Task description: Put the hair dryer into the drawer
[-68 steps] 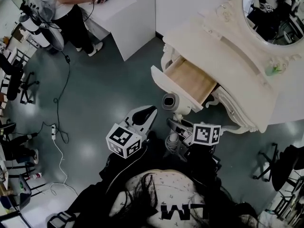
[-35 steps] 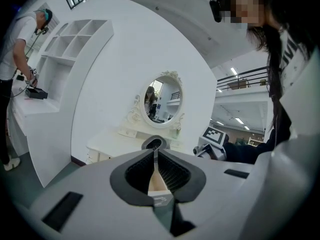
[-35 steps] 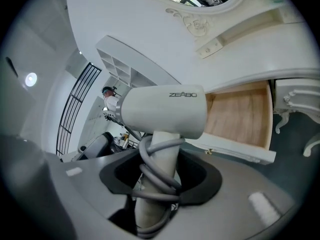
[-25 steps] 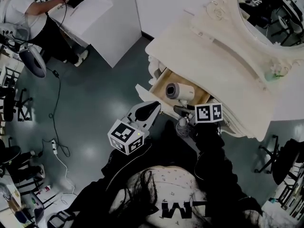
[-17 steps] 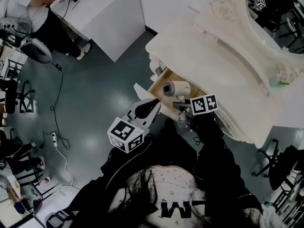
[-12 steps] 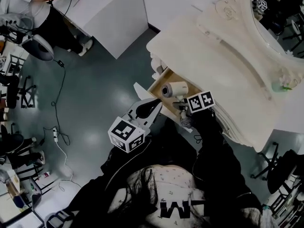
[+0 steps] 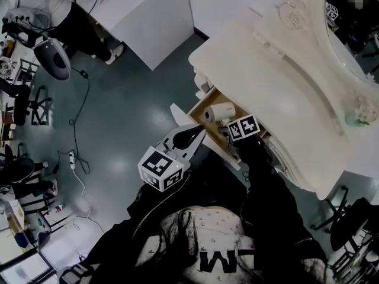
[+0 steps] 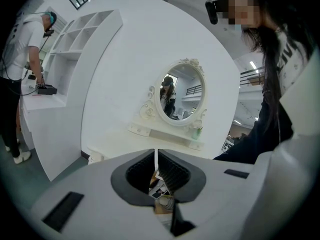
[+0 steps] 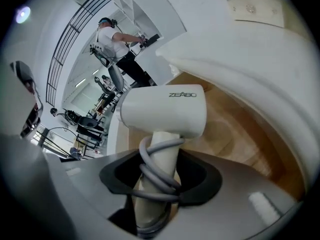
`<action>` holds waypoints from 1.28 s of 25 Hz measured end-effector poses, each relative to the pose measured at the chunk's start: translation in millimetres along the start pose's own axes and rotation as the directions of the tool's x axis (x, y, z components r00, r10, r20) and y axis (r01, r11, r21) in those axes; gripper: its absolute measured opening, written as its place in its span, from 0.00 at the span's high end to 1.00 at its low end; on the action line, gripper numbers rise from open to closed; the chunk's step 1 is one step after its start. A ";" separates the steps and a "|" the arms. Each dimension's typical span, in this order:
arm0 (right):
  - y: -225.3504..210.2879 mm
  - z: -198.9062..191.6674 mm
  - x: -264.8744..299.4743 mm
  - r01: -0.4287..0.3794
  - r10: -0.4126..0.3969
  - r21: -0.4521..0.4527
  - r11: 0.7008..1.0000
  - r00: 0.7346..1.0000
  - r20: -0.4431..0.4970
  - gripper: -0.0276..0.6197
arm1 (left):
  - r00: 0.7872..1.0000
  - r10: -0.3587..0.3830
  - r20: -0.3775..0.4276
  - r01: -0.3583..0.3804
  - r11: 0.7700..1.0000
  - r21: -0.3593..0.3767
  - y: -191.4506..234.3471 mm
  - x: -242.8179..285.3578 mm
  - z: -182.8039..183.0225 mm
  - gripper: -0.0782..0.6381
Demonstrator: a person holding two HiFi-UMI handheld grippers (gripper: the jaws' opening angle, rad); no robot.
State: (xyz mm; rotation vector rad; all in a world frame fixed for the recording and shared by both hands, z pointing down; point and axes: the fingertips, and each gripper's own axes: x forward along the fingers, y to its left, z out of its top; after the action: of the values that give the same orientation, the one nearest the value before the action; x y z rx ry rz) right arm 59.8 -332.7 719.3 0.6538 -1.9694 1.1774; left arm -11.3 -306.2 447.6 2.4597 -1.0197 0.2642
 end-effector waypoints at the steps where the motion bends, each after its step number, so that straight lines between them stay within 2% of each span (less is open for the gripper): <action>1: -2.7 -0.3 2.5 0.011 -0.011 -0.007 1.000 1.000 -0.004 0.63 | 1.000 0.004 -0.002 -0.004 1.000 -0.002 0.6 0.2 -0.4 0.88; 9: -24.4 3.1 14.6 0.131 -0.134 -0.112 0.985 0.991 -0.018 0.63 | 0.999 0.030 -0.013 -0.030 1.000 -0.003 3.2 -3.0 -2.0 0.88; 15: -38.3 1.8 21.4 0.199 -0.203 -0.147 0.969 0.979 -0.013 0.63 | 0.998 0.058 -0.014 -0.058 0.998 -0.008 7.8 -9.6 -2.7 0.88; 22: -52.4 -0.5 29.3 0.280 -0.282 -0.143 0.949 0.959 0.004 0.63 | 0.996 0.085 -0.019 -0.085 0.996 -0.014 12.9 -19.2 -4.6 0.88; 26: -55.4 -4.9 35.5 0.305 -0.308 -0.154 0.940 0.951 0.005 0.63 | 0.994 0.109 -0.015 -0.110 0.994 -0.020 18.9 -28.1 -5.9 0.88; 32: -57.8 -3.8 39.4 0.326 -0.321 -0.127 0.937 0.945 0.058 0.62 | 0.993 0.117 -0.019 -0.118 0.993 -0.028 22.1 -34.4 -9.9 0.88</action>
State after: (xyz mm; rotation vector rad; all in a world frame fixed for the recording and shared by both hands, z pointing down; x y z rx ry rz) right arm 79.7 -357.4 781.8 0.8943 -1.8634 0.8290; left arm -51.3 -293.7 452.0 2.3706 -1.1549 0.3057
